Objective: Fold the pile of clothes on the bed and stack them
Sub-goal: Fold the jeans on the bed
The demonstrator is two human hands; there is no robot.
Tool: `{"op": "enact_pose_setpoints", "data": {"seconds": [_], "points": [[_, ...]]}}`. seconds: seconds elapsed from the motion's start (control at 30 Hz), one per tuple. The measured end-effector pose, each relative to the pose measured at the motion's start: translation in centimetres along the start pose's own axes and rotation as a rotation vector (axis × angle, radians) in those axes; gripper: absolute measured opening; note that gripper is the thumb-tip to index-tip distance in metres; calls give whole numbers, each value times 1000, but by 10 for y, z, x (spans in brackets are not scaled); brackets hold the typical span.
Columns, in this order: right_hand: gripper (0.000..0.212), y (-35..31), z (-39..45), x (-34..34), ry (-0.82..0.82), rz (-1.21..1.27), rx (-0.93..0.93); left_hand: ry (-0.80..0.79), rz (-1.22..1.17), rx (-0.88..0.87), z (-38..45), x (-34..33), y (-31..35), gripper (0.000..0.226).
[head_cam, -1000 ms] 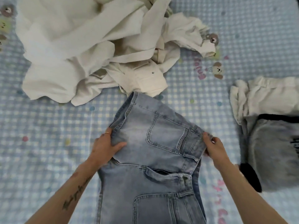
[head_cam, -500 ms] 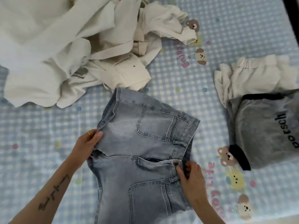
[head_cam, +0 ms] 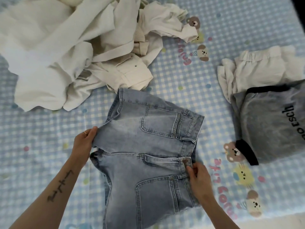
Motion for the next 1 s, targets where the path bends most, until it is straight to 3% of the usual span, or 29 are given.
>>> {"op": "enact_pose_setpoints", "data": {"seconds": [0.13,0.2,0.33,0.43,0.57,0.63,0.7,0.8,0.87,0.93,1.0], "points": [[16,6,-19,14,88,33,-4,-66,54,-35,-15,-3,-15,10],[20,15,-37,17,27,-11,-19,-103,144,-40,-19,2,-27,8],[28,33,-66,21,-68,-146,-32,56,221,-52,-13,19,-27,13],[28,35,-74,30,-87,-135,-107,113,537,-89,-8,23,-16,17],[18,-7,-3,54,154,100,15,103,544,-234,-14,-17,32,29],[31,-28,53,49,130,150,10,-41,778,-234,-14,-60,40,35],[46,-36,96,40,64,144,-59,-36,979,-275,-7,-82,39,20],[33,-21,123,44,75,107,-157,-26,893,-224,6,-72,31,7],[29,-14,129,48,79,89,-153,-76,900,-165,5,-73,20,32],[43,-17,134,52,138,159,-141,-50,1008,-202,3,-79,9,43],[52,-26,147,57,174,198,-101,4,986,-284,4,-81,9,26]]}}
Point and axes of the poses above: each hand's wrist, its own z-axis towards the middle knuckle, its own x-axis out of the back of the hand, y = z × x, the point moved 7 cm from there along z, towards the middle knuckle, and after that the axes turned 13 degrees about x, right-handed, at the moved point
